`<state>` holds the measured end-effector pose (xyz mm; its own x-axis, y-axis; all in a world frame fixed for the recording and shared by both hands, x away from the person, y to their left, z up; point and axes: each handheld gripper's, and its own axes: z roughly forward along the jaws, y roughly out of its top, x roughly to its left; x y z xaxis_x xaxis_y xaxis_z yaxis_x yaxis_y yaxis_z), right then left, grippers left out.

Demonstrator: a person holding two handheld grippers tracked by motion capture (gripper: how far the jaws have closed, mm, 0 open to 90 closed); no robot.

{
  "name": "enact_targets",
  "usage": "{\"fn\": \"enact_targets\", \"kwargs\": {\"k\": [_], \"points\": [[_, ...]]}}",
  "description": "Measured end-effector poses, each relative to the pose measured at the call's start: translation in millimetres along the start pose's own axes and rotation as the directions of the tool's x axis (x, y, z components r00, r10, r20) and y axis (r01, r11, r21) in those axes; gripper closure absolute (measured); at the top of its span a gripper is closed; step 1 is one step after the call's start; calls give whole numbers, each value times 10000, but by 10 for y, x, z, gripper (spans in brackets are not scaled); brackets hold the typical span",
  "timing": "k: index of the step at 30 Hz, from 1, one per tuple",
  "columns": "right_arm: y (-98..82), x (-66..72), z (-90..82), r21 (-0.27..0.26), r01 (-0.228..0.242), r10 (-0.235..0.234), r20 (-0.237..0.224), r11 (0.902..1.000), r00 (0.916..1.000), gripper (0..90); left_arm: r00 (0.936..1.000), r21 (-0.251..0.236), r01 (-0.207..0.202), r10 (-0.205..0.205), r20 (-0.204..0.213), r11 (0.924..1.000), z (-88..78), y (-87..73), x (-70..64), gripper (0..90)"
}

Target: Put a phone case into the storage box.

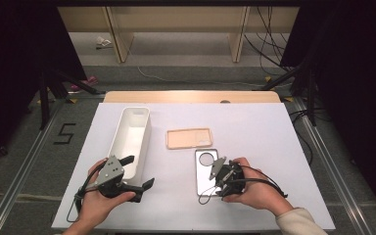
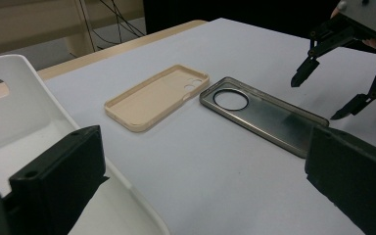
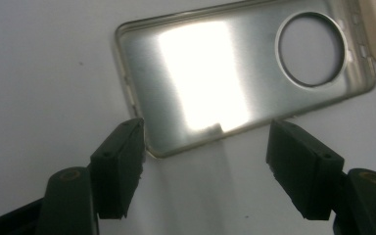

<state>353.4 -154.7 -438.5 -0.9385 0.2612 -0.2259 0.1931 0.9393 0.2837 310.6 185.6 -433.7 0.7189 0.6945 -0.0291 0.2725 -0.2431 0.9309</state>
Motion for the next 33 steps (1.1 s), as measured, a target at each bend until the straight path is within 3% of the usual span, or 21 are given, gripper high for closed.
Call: {"fn": "enact_targets", "kwargs": {"k": [5,15,24,33], "points": [[148,81,86,563,908,-901,-133,9943,9958,328,10000,-7,-5,5,14,10000,-1,-1,-1,12],[367,166,190,1270,1638,-1631,-156,9783,9865,380,10000,-14,13,-13,47,10000,1,-1,-6,12],[432,202,250,1658,1916,-1863,-472,9674,9814,467,10000,-12,-20,20,82,10000,2,1,-11,12],[462,243,261,1962,2333,-2180,-965,9524,9712,647,9999,5,13,-13,139,10000,6,-2,-18,13]]}}
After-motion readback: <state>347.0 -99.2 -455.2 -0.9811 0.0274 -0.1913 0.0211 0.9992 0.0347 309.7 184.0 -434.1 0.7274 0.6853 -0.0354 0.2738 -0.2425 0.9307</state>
